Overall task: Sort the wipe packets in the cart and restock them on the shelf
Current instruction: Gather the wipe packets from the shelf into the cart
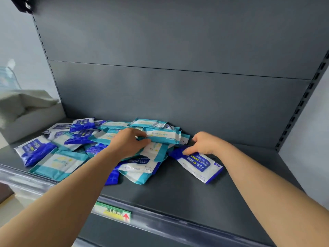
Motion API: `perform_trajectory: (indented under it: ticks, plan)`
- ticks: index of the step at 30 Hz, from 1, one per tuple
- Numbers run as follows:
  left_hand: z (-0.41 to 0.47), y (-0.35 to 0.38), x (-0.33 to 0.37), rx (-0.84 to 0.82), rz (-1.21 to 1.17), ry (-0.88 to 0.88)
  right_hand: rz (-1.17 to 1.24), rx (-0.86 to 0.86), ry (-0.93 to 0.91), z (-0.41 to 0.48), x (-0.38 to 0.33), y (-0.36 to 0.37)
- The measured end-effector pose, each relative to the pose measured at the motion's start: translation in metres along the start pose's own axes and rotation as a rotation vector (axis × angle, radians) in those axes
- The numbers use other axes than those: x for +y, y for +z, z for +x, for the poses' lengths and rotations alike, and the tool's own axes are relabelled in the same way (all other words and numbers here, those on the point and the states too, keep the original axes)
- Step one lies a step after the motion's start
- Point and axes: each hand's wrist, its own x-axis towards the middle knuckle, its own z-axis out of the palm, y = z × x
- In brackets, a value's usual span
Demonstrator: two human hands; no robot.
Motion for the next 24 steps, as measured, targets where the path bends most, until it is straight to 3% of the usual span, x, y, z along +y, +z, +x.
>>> perform_trajectory:
  ticks: [5, 7, 12, 15, 18, 20, 24]
  plan:
    - [0.003, 0.001, -0.007, -0.047, 0.102, 0.059, 0.086, -0.013, 0.043, -0.014, 0.002, 0.004]
    - [0.003, 0.003, -0.009, -0.057, 0.113, 0.082, 0.227, 0.023, 0.083, -0.021, 0.006, 0.001]
    - [0.005, 0.004, -0.012, -0.078, 0.05, 0.154, 0.676, 0.332, 0.063, -0.033, 0.006, -0.022]
    - [0.003, -0.006, -0.013, -0.074, -0.057, 0.145, 0.915, 0.333, 0.031, -0.025, -0.02, -0.013]
    - [0.004, -0.016, -0.027, 0.012, 0.094, 0.006, 0.923, 0.317, 0.104, -0.006, -0.041, 0.013]
    - [0.006, -0.022, -0.04, -0.08, 0.137, -0.105, 0.877, 0.204, 0.123, -0.005, -0.055, 0.027]
    - [0.005, -0.028, -0.046, -0.132, 0.09, -0.04, 0.724, 0.129, 0.106, -0.007, -0.067, 0.038]
